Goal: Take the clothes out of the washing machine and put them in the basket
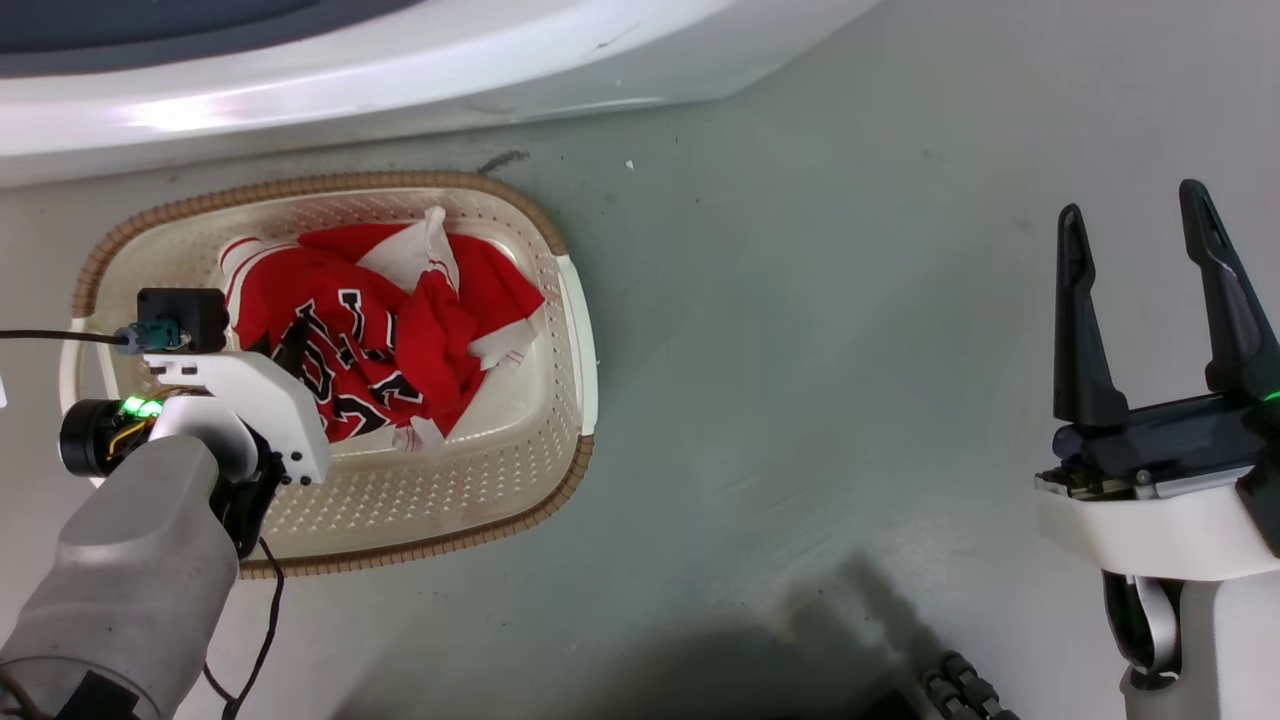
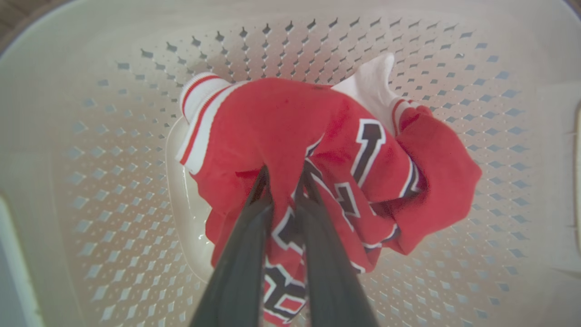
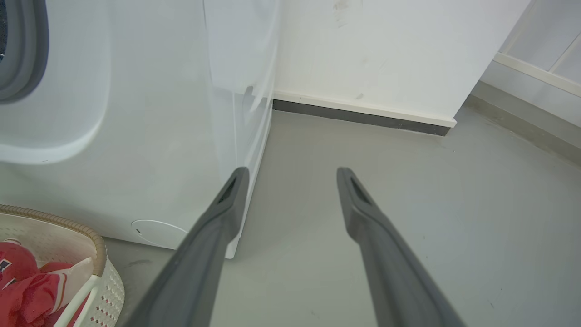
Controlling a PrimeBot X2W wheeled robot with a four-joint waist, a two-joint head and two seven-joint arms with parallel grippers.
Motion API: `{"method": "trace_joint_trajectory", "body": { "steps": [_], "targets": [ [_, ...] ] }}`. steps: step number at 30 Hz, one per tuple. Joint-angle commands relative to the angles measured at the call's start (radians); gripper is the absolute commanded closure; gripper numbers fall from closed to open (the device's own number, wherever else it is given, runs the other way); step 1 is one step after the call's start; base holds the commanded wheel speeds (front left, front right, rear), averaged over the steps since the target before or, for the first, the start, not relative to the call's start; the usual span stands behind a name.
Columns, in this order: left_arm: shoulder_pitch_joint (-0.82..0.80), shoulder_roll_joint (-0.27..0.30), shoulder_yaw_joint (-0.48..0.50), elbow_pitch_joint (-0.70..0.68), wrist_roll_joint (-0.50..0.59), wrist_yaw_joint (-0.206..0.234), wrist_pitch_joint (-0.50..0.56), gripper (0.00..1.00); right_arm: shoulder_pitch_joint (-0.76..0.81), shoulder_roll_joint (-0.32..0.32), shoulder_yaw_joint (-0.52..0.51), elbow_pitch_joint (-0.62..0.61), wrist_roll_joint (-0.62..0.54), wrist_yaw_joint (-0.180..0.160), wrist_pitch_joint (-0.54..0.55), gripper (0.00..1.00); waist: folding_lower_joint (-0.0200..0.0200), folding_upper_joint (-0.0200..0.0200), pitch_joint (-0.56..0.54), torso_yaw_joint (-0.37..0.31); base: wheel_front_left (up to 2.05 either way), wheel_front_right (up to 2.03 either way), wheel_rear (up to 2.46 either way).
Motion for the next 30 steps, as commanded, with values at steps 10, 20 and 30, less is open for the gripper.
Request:
{"method": "trace_joint_trajectory", "body": {
  "steps": [10, 20, 30],
  "targets": [
    [-0.044, -0.044, -0.011, 0.094, -0.014, -0.012, -0.013, 1.00, -0.026, 0.002, -0.001, -0.004, -0.007, -0.001, -0.002, 0.00, -0.0002, -0.0001, 0.051, 0.001, 0.00, 0.00, 0.00],
    [0.018, -0.066, 0.028, 0.108, -0.071, -0.014, -0.039, 0.00, -0.032, 0.002, 0.009, 0.036, -0.007, -0.001, -0.002, 0.00, -0.0002, -0.0001, -0.060, 0.012, 0.00, 0.00, 0.00],
    [0.128, -0.047, 0.128, 0.017, -0.099, -0.015, -0.050, 0.00, -0.016, 0.002, -0.005, 0.097, -0.003, -0.001, -0.002, 0.00, -0.0002, -0.0001, -0.291, 0.042, 0.00, 0.00, 0.00]
  ]
}}
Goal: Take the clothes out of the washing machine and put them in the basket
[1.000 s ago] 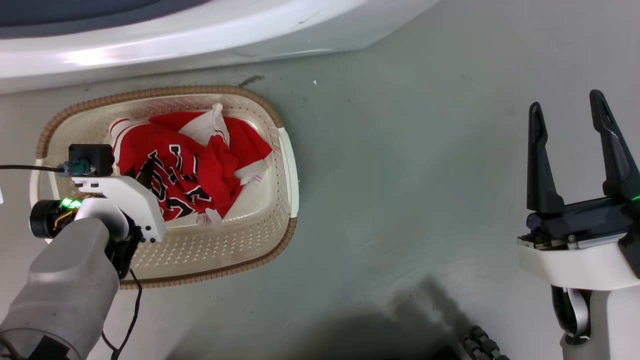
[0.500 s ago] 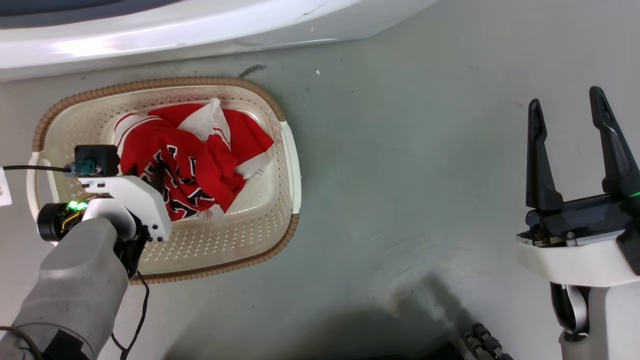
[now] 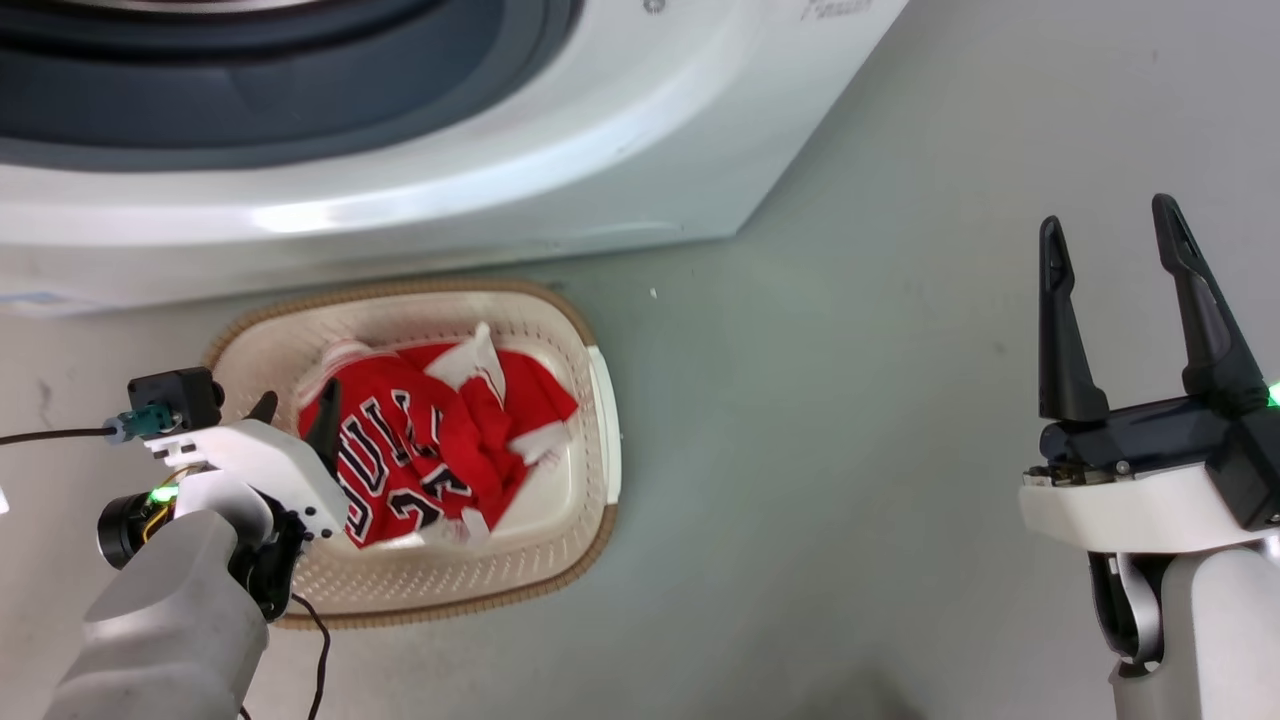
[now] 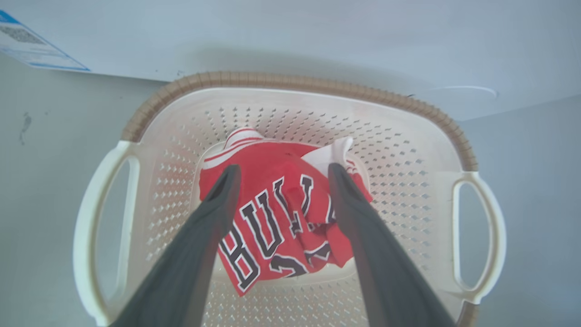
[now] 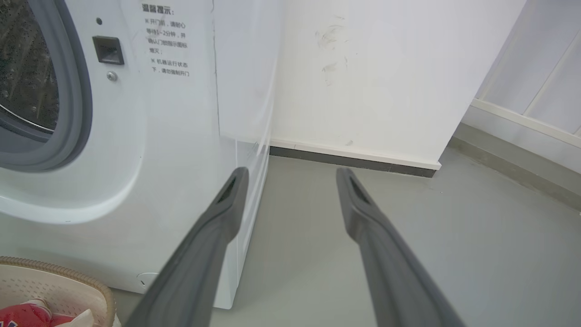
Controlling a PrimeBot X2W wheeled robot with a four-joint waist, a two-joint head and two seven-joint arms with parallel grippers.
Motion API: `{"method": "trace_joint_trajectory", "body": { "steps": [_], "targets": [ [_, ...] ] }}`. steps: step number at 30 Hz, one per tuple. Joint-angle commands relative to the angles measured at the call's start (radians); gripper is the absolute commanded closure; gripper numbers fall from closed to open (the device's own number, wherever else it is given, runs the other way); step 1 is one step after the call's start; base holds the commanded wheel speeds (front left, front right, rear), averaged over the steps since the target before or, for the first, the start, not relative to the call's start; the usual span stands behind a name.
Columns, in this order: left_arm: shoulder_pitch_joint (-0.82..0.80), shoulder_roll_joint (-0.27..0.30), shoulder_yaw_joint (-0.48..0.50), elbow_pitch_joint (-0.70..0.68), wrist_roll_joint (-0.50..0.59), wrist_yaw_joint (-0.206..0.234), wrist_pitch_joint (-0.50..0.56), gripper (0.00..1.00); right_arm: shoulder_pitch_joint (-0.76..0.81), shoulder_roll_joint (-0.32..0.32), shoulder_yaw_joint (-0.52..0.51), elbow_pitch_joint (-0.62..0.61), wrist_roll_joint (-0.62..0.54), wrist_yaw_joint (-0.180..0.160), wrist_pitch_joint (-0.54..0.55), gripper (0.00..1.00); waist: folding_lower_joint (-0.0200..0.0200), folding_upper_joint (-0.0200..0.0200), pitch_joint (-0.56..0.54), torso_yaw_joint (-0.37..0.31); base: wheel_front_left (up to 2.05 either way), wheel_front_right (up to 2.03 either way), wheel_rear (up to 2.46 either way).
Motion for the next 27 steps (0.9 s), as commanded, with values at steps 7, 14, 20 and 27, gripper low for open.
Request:
{"method": "trace_joint_trajectory", "body": {
  "steps": [7, 14, 20, 27],
  "targets": [
    [0.119, 0.032, 0.199, -0.214, 0.155, 0.023, -0.004, 0.00, 0.042, 0.002, -0.020, 0.036, -0.010, -0.001, -0.002, 0.00, 0.0000, 0.0000, -0.235, 0.056, 0.00, 0.00, 0.00],
    [0.304, 0.006, 0.432, -0.525, 0.394, 0.070, -0.004, 0.00, 0.097, 0.002, -0.039, 0.064, -0.005, -0.001, -0.002, 0.00, 0.0000, 0.0000, -0.360, 0.088, 0.00, 0.00, 0.00],
    [0.503, -0.064, 0.586, -0.781, 0.584, 0.094, -0.004, 0.00, 0.168, 0.002, -0.044, 0.088, -0.001, -0.001, -0.002, 0.00, 0.0000, 0.0000, -0.471, 0.106, 0.00, 0.00, 0.00],
    [0.693, -0.161, 0.694, -1.002, 0.775, 0.108, -0.004, 0.00, 0.226, 0.001, -0.041, 0.098, 0.014, -0.001, -0.002, 0.00, 0.0000, 0.0000, -0.546, 0.113, 0.00, 0.00, 0.00]
  ]
}}
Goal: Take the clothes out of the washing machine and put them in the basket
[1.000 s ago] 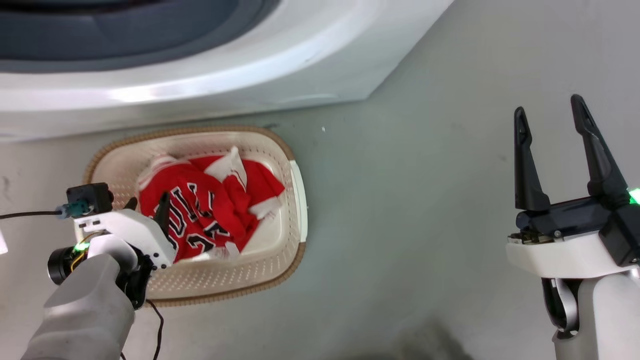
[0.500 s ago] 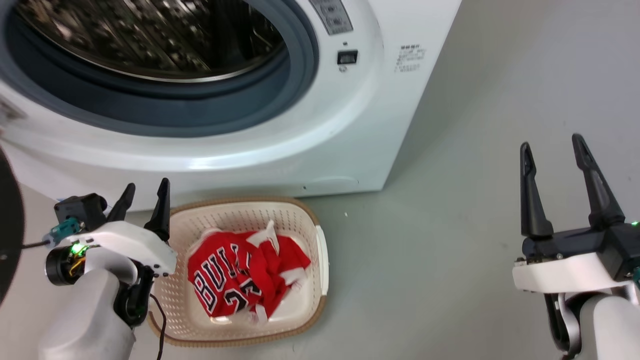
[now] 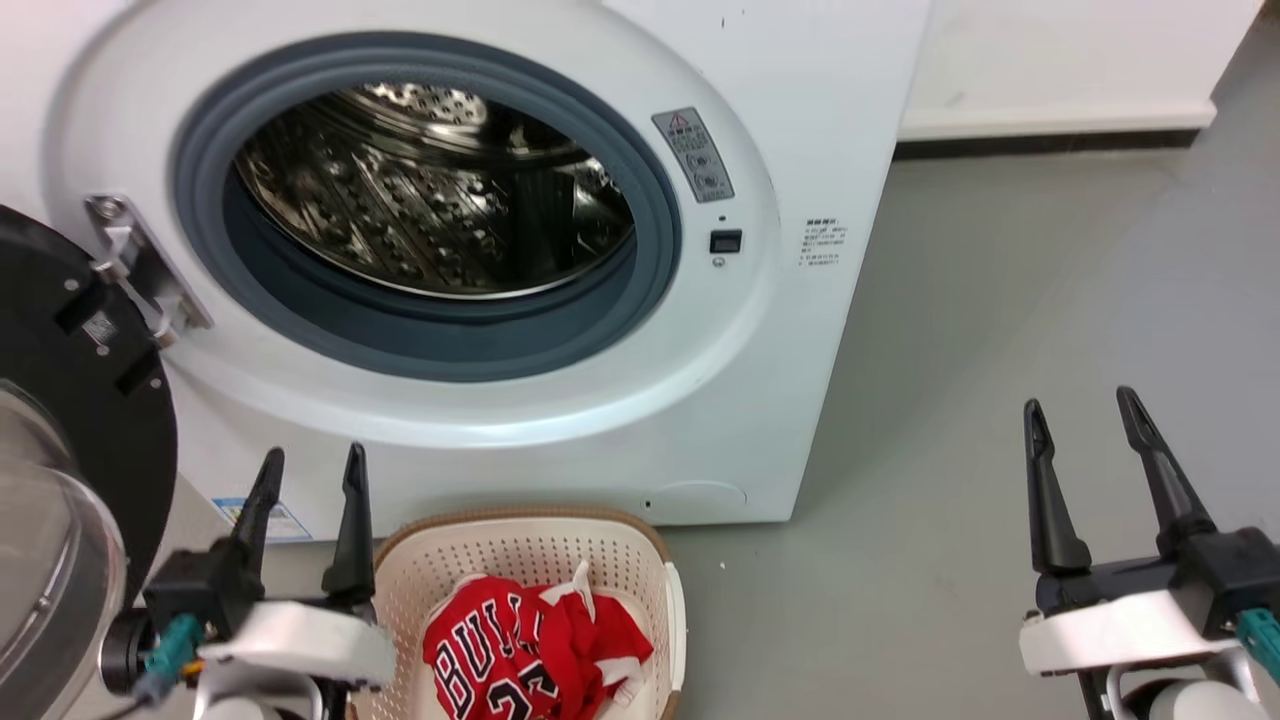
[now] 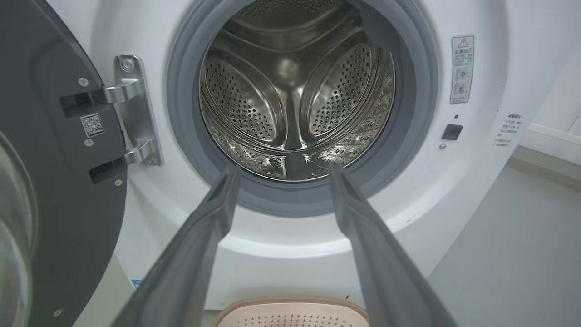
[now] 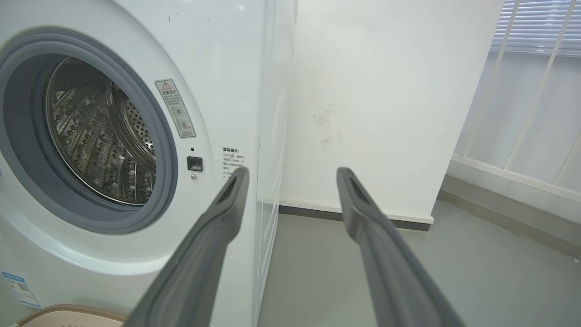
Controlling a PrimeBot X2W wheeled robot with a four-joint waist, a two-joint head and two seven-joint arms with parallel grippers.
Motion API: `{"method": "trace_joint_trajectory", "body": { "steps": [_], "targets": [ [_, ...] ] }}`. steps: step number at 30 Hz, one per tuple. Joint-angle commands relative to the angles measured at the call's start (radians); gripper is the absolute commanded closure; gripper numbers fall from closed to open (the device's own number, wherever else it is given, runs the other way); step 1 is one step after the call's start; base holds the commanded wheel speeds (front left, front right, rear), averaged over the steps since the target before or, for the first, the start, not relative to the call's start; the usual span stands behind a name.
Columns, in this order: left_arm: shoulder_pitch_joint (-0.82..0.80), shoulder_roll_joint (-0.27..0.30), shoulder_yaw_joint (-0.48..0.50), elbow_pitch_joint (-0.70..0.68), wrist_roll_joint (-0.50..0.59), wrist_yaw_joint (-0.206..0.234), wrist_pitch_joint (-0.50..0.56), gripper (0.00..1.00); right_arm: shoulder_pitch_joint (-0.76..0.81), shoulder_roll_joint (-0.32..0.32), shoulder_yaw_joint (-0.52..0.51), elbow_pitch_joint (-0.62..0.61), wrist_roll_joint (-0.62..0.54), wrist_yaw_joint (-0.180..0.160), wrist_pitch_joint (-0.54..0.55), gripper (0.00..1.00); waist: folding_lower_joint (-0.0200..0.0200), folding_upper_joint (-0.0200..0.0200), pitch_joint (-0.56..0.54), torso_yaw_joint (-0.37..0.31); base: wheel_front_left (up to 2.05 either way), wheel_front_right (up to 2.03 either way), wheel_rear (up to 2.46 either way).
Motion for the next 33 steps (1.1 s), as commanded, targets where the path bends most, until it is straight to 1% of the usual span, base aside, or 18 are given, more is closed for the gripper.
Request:
{"method": "trace_joint_trajectory", "body": {
  "steps": [1, 3, 7, 14, 24, 33],
  "targets": [
    [0.038, -0.019, 0.016, -0.030, 0.034, 0.003, -0.002, 0.00, 0.022, 0.002, -0.002, 0.002, 0.008, -0.001, -0.002, 0.00, 0.0004, 0.0000, -0.030, 0.007, 0.00, 0.00, 0.00],
    [0.075, -0.045, 0.034, -0.064, 0.070, -0.001, -0.002, 0.00, 0.037, 0.001, -0.002, 0.003, 0.015, -0.001, -0.002, 0.00, 0.0004, 0.0000, -0.042, 0.008, 0.00, 0.00, 0.00],
    [0.133, -0.080, 0.062, -0.112, 0.140, -0.015, -0.003, 0.00, 0.056, 0.001, -0.001, 0.004, 0.029, -0.001, -0.002, 0.00, 0.0004, 0.0000, -0.053, 0.003, 0.00, 0.00, 0.00],
    [0.187, -0.116, 0.088, -0.159, 0.230, -0.023, -0.003, 0.00, 0.087, 0.001, -0.008, 0.016, 0.050, -0.001, -0.002, 0.00, 0.0004, 0.0000, -0.067, -0.005, 0.00, 0.00, 0.00],
    [0.203, -0.138, 0.100, -0.161, 0.275, -0.036, -0.003, 0.00, 0.103, 0.001, -0.003, 0.069, 0.053, -0.001, -0.002, 0.00, 0.0004, 0.0000, -0.070, -0.016, 0.00, 0.00, 0.00],
    [0.197, -0.153, 0.105, -0.163, 0.285, -0.044, -0.003, 0.00, 0.091, 0.001, -0.007, 0.069, 0.059, -0.001, -0.002, 0.00, 0.0004, 0.0000, -0.068, -0.020, 0.00, 0.00, 0.00]
  ]
}}
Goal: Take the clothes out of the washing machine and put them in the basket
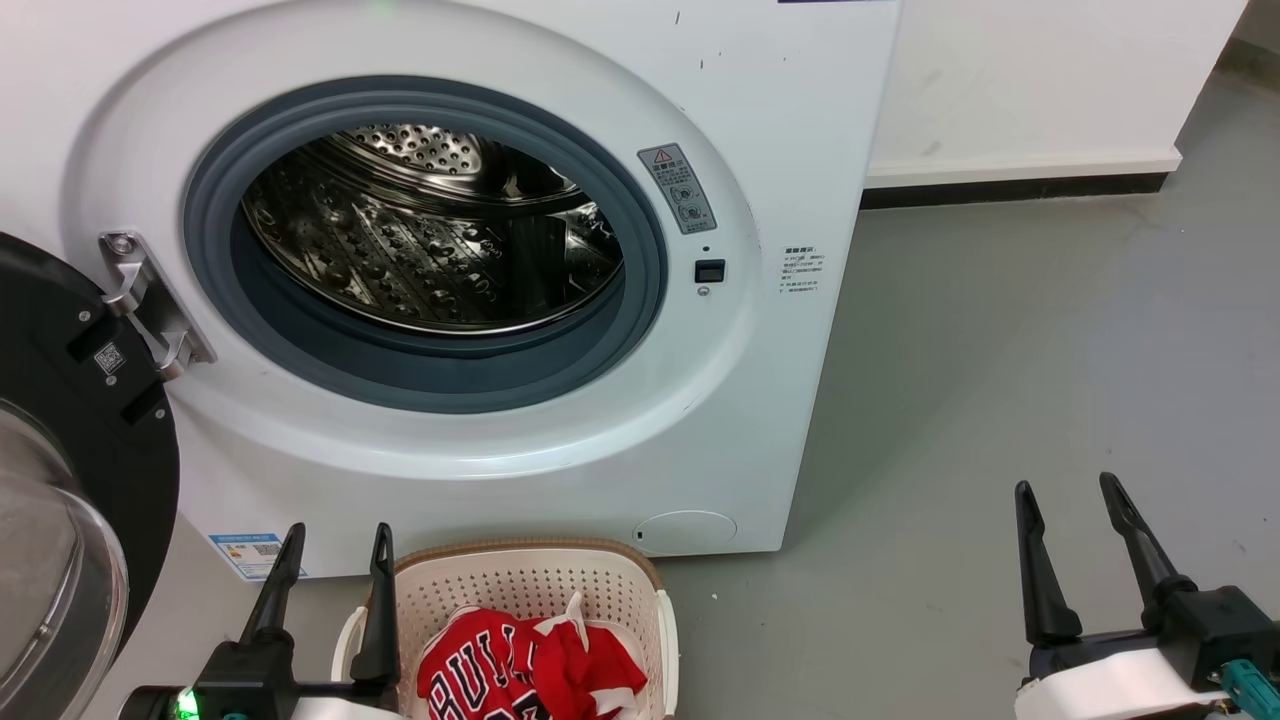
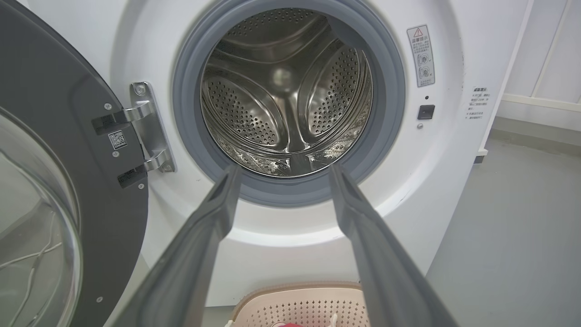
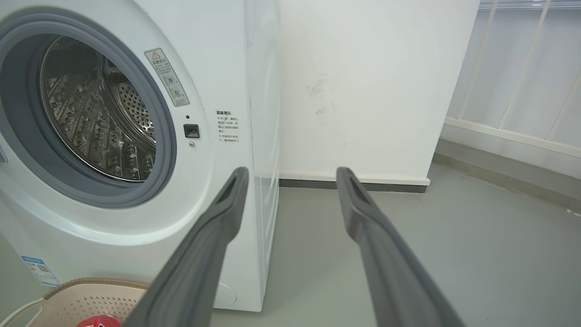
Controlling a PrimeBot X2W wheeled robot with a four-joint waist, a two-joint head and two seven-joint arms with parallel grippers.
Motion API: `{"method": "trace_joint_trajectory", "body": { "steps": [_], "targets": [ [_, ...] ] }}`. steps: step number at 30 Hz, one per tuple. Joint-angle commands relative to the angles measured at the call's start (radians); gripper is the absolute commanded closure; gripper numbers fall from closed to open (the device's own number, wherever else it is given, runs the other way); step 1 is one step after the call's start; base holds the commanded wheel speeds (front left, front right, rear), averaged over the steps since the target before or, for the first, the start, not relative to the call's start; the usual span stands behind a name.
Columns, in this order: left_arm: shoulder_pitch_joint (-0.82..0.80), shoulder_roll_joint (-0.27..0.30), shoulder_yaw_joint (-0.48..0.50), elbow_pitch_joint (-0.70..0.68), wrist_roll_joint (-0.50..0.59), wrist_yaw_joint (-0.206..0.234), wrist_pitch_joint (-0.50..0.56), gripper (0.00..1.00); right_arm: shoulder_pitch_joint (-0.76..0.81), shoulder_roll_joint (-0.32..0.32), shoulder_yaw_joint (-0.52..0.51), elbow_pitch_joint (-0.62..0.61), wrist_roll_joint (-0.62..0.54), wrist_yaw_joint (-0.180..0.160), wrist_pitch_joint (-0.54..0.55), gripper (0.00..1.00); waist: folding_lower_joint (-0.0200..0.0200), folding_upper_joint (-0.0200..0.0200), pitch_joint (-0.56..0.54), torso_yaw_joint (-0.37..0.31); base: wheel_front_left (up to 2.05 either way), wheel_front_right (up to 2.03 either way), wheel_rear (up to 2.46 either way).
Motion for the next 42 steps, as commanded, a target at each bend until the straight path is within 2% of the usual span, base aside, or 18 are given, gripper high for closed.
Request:
{"method": "trace_joint_trajectory", "body": {
  "steps": [1, 27, 28, 32, 42],
  "targets": [
    [-0.003, -0.006, 0.005, -0.002, 0.003, -0.003, -0.003, 0.00, -0.003, 0.001, 0.000, 0.000, 0.003, -0.001, -0.002, 0.00, 0.0000, 0.0000, 0.001, 0.000, 0.00, 0.00, 0.00],
    [-0.001, -0.021, 0.002, -0.009, -0.001, 0.001, -0.003, 0.00, -0.004, 0.001, 0.004, 0.005, -0.009, -0.001, -0.002, 0.00, 0.0000, 0.0000, 0.005, 0.005, 0.00, 0.00, 0.00],
    [0.000, -0.020, 0.000, -0.005, 0.002, -0.002, 0.000, 1.00, -0.001, 0.000, 0.004, 0.003, -0.004, 0.000, 0.000, 1.00, 0.0000, 0.0000, 0.005, 0.005, 0.00, 0.00, 0.00],
    [0.001, -0.024, 0.000, 0.035, -0.013, -0.003, 0.010, 1.00, 0.007, 0.000, 0.006, 0.034, 0.012, 0.000, 0.006, 1.00, 0.0000, 0.0000, 0.005, 0.006, 0.00, 0.00, 0.00],
    [-0.033, -0.024, 0.013, 0.064, -0.225, -0.011, 0.063, 1.00, -0.018, -0.008, 0.007, 0.055, 0.240, 0.000, 0.048, 1.00, 0.0000, 0.0000, 0.005, 0.008, 0.00, 0.00, 0.00]
  ]
}}
